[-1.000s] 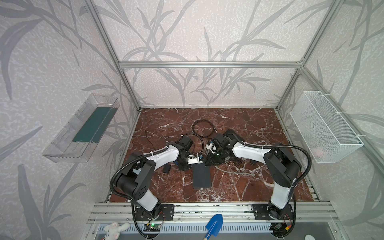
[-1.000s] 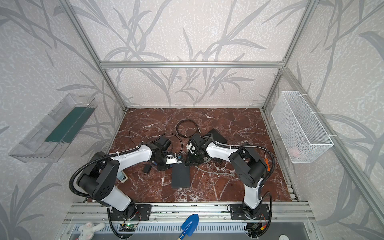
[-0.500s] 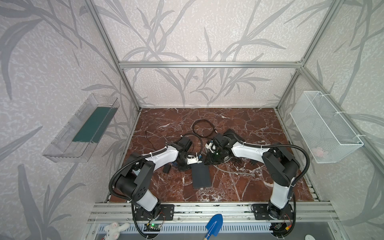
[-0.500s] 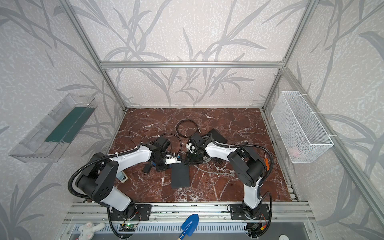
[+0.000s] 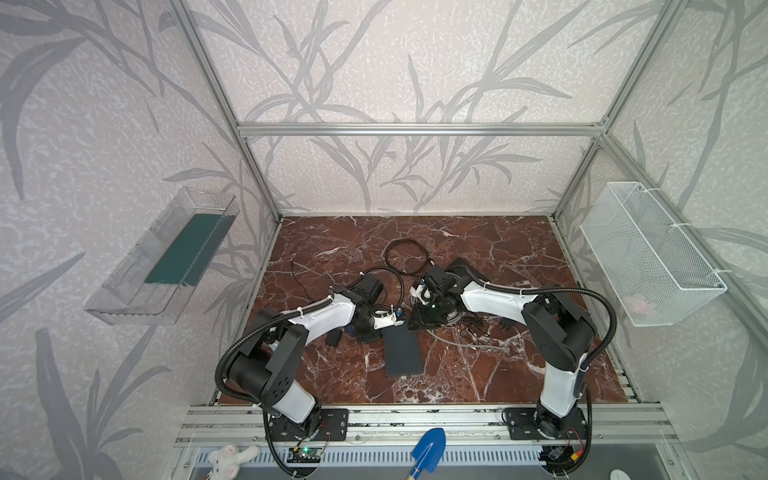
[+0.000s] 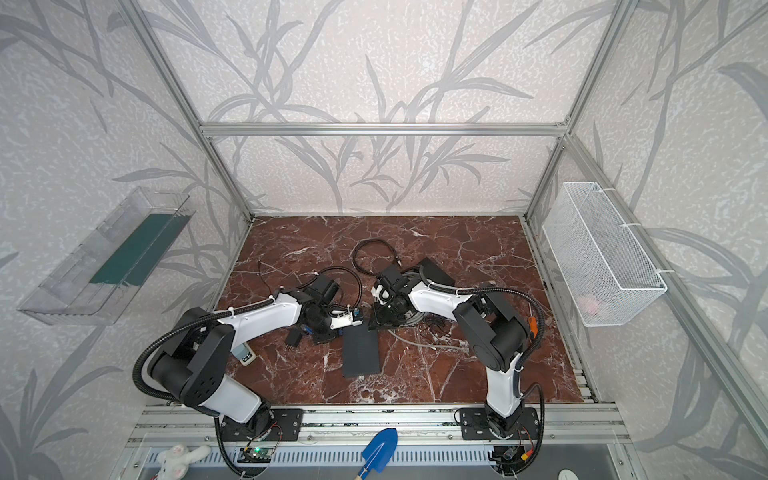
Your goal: Insert the plug into the switch port
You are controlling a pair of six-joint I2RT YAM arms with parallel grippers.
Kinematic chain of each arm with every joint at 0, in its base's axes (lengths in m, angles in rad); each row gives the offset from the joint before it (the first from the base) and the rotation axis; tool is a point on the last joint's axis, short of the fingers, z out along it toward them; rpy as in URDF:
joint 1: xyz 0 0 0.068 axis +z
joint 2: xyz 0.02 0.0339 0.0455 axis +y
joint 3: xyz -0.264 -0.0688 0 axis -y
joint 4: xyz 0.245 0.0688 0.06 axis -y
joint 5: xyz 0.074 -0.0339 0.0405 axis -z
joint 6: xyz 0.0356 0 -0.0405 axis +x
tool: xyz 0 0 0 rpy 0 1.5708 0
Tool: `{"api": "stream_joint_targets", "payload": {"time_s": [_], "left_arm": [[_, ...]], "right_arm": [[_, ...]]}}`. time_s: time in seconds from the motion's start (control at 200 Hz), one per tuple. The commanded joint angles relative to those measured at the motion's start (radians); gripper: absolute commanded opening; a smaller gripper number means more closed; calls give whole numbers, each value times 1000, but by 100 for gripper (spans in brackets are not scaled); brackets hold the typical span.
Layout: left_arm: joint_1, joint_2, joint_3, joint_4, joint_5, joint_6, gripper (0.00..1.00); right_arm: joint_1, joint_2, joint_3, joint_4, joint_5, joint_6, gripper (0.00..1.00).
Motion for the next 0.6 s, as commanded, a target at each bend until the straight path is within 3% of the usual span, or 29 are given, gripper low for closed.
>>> {"api": "stream_joint_targets", "payload": {"time_s": [0.0,0.175,0.335,0.47,0.595], "left_arm": [[-73,29,78,458,416,-6,0],[-78,27,86,505,377,-5,0],[-100,61,162,371,419,88,0],[-105,81,144,421,436,70,0],[-100,64,127,386,326,62,0]], "right_arm": [[121,162,11,319,-171,-46,31],[120,176,27,317,-200,-66,32],[121,173,30,303,-209,-88,33],[121,174,36,292,-223,-106,33],[114,146,22,264,-197,-119,34]]}}
